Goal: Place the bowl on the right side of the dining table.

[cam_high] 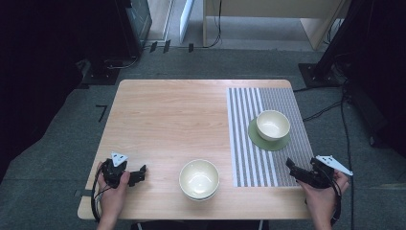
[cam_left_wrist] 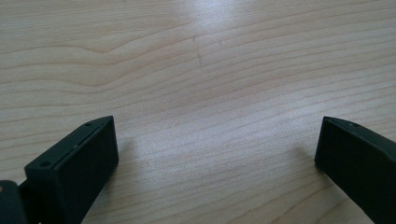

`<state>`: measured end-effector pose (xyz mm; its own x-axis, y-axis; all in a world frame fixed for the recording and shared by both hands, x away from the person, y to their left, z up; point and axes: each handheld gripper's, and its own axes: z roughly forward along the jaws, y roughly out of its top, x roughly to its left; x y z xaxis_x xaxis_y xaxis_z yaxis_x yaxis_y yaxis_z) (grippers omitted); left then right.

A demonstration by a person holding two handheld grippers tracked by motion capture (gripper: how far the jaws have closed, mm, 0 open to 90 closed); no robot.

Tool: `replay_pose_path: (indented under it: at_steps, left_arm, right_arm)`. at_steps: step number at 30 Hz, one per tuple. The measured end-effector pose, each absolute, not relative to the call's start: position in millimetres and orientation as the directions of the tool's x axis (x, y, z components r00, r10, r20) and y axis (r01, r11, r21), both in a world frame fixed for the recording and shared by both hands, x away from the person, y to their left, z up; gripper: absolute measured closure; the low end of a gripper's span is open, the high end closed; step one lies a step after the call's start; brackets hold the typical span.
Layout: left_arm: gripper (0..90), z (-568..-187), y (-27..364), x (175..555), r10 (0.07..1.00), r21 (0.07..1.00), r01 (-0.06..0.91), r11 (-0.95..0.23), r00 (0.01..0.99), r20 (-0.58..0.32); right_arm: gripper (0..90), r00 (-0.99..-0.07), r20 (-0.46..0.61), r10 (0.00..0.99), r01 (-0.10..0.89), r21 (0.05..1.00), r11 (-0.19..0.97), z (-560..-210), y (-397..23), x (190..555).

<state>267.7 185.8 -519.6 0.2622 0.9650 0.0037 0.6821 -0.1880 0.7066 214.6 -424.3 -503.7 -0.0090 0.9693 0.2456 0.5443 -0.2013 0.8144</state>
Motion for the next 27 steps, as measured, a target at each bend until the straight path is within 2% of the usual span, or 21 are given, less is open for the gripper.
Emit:
replay_pose_path:
  at_steps: [12,27]
  left_arm:
    - [0.0,-520,186,268,0.965,0.707,0.682,-0.188,0.262,0.004]
    - [0.0,-520,186,268,0.965,0.707,0.682,-0.188,0.262,0.004]
  right_arm:
    - [0.0,-0.012,0.236,0.972,0.581,0.792,-0.186,-515,-423,206]
    - [0.0,0.004,0.149,0.989,0.669,0.734,-0.114,-525,-416,208]
